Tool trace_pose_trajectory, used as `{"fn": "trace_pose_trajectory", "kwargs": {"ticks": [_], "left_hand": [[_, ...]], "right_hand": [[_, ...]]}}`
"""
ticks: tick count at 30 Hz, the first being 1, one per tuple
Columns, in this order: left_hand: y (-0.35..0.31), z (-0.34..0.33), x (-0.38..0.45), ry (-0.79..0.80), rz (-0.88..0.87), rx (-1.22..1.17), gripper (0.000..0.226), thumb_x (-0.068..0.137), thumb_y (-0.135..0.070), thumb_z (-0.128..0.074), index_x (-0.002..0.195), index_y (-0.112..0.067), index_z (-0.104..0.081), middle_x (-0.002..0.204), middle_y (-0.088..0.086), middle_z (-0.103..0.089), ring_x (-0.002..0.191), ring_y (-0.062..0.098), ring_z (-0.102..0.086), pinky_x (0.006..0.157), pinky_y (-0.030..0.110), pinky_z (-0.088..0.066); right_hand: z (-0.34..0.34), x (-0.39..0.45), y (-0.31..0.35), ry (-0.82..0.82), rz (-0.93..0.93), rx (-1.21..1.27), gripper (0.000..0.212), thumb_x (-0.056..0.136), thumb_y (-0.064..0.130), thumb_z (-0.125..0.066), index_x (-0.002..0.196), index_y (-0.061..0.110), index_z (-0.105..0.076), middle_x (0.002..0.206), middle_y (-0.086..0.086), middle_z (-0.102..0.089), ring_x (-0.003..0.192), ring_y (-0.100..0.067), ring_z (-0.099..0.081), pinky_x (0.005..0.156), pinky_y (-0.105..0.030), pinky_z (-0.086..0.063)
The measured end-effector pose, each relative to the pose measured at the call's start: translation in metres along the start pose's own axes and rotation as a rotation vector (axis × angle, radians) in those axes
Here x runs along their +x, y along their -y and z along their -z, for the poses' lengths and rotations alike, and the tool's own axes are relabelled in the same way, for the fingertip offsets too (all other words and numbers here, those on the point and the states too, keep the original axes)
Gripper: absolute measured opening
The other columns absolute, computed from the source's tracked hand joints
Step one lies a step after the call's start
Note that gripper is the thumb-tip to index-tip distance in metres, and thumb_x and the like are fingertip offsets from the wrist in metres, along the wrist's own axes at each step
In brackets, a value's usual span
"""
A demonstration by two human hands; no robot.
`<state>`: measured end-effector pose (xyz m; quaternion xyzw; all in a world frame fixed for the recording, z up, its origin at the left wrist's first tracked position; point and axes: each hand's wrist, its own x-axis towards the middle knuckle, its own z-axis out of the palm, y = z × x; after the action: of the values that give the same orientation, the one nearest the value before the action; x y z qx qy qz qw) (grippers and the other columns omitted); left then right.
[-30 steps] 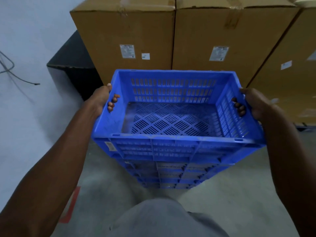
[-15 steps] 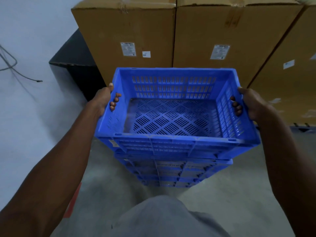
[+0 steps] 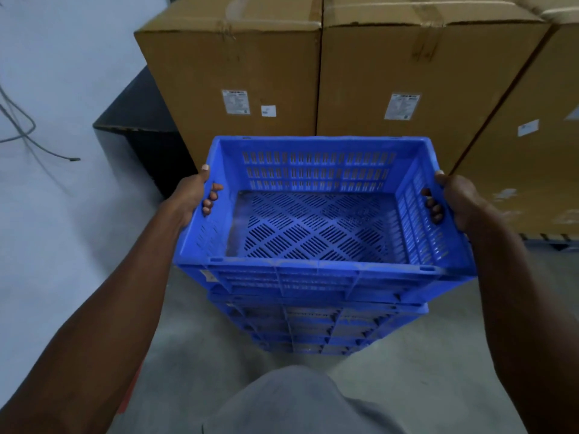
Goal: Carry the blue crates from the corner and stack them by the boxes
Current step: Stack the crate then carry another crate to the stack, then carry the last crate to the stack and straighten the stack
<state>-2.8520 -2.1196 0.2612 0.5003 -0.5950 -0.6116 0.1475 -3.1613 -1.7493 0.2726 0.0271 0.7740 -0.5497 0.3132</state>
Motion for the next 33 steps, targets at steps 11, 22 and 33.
{"fn": "trace_pose_trajectory", "kwargs": {"ticks": [11,22,33], "left_hand": [[0.005,0.000,-0.009,-0.166,-0.191,0.146,0.048,0.106,-0.046,-0.039,0.080,-0.010,-0.057,0.072,0.012,-0.054,0.052,0.025,-0.048,0.052,0.032,-0.041],[0.007,0.008,-0.057,-0.464,-0.931,0.609,0.046,0.096,-0.043,-0.051,0.129,-0.013,-0.061,0.138,0.012,-0.053,0.131,0.030,-0.048,0.107,0.045,-0.041],[0.060,0.011,-0.147,-0.668,-0.795,0.876,0.065,0.099,-0.057,-0.042,0.155,-0.024,-0.040,0.163,0.009,-0.031,0.151,0.031,-0.028,0.119,0.053,-0.025]], "right_hand": [[-0.004,0.002,-0.006,-0.071,0.056,-0.018,0.049,0.104,0.051,-0.035,0.084,0.009,-0.051,0.067,-0.010,-0.045,0.049,-0.022,-0.039,0.040,-0.023,-0.035],[-0.040,-0.071,0.004,-0.355,0.524,-0.659,0.075,0.097,0.066,-0.037,0.155,0.021,-0.027,0.158,-0.018,-0.029,0.146,-0.037,-0.021,0.116,-0.057,-0.020],[-0.148,-0.140,-0.012,0.070,0.882,-0.774,0.073,0.094,0.073,-0.031,0.157,0.045,-0.008,0.169,0.006,0.002,0.153,-0.016,0.017,0.121,-0.052,0.011]]}}
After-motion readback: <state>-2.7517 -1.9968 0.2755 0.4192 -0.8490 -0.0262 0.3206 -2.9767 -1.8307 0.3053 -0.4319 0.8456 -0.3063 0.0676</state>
